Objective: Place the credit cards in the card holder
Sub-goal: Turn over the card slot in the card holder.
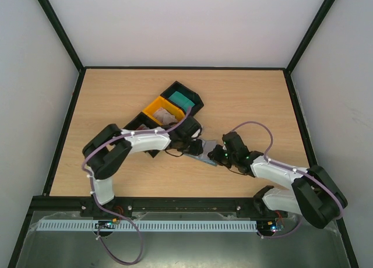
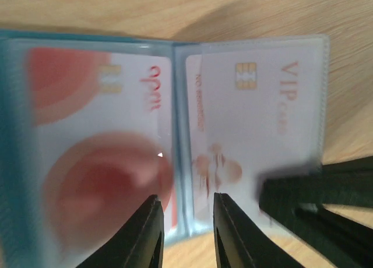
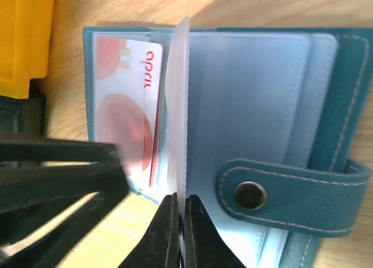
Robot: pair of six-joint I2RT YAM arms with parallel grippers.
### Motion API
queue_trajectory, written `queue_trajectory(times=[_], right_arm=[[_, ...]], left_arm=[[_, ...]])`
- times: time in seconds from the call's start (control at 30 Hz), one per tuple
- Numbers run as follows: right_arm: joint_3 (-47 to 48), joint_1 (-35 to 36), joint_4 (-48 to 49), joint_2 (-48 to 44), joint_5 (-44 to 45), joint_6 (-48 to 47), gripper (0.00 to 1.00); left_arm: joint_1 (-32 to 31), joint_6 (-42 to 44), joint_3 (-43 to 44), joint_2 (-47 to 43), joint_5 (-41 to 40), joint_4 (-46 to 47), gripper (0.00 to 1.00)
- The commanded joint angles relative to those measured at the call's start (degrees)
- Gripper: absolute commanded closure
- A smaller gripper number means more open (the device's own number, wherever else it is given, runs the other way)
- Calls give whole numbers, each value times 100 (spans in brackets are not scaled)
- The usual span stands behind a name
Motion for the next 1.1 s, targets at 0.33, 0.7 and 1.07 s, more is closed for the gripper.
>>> queue_trajectory(times=[0.33,0.7,1.07], right_arm=[[1340,-29,-2156,621,1099,-1397,82],[1660,-29,-1482,932,606,-865,61],[1774,-20,-737,1041,92,-767,48]], left_arm=[[136,-233,-583,-1623,-1413,-141,60],[353,-279,-949,-1815,-1316,-33,57],[604,-360,-1140,-2136,-1370,30,53]])
